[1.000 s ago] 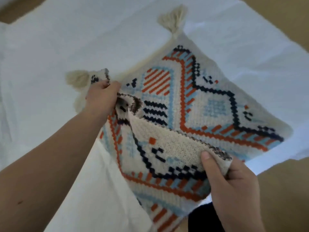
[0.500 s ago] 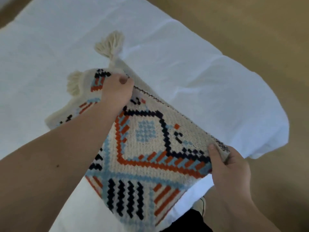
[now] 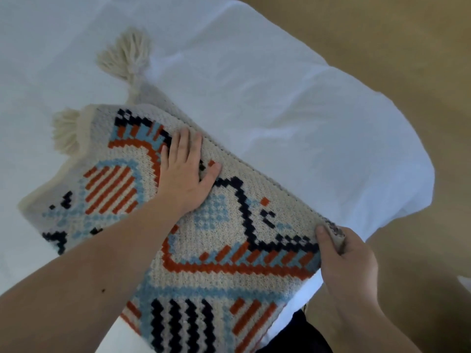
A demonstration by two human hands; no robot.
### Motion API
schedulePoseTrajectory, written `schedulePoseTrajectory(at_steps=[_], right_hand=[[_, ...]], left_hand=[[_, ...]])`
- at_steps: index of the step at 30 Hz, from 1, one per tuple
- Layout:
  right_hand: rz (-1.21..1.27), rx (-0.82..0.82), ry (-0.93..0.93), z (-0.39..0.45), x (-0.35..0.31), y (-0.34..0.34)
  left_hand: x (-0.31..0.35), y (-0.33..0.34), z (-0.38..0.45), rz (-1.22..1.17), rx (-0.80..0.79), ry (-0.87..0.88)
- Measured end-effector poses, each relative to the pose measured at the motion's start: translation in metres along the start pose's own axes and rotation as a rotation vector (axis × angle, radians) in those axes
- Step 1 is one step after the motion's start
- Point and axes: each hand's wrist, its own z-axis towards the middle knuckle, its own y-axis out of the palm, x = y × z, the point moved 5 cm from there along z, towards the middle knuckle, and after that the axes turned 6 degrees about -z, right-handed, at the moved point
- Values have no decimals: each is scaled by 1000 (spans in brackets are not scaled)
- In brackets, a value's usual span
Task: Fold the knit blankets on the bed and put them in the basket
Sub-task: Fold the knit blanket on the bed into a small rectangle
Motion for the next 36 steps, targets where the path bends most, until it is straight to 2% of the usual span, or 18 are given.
schedulePoseTrajectory(at_steps=[6, 8, 11, 13, 19, 26, 31, 33, 36], right_hand=[[16, 25, 47, 2, 9, 4], [22, 22, 46, 3, 12, 4], [22, 19, 22, 8, 18, 5], [25, 22, 9, 12, 23, 6], [98, -49, 38, 28, 42, 0], [175, -146, 78, 37, 52, -2], [73, -159, 45, 41, 40, -10], [-51, -112, -81, 40, 24, -16], [-238, -24, -381, 37, -13, -14]], left_hand=[[7, 4, -2, -2, 56, 41], [35, 0, -14, -65, 75, 193], [96, 12, -48, -100, -5, 524], [133, 26, -67, -109, -27, 669], [192, 49, -73, -54, -48, 837], [197, 54, -65, 18, -96, 811], [191, 48, -70, -6, -52, 703], [177, 42, -73, -26, -21, 564], [149, 33, -80, -56, 7, 421]])
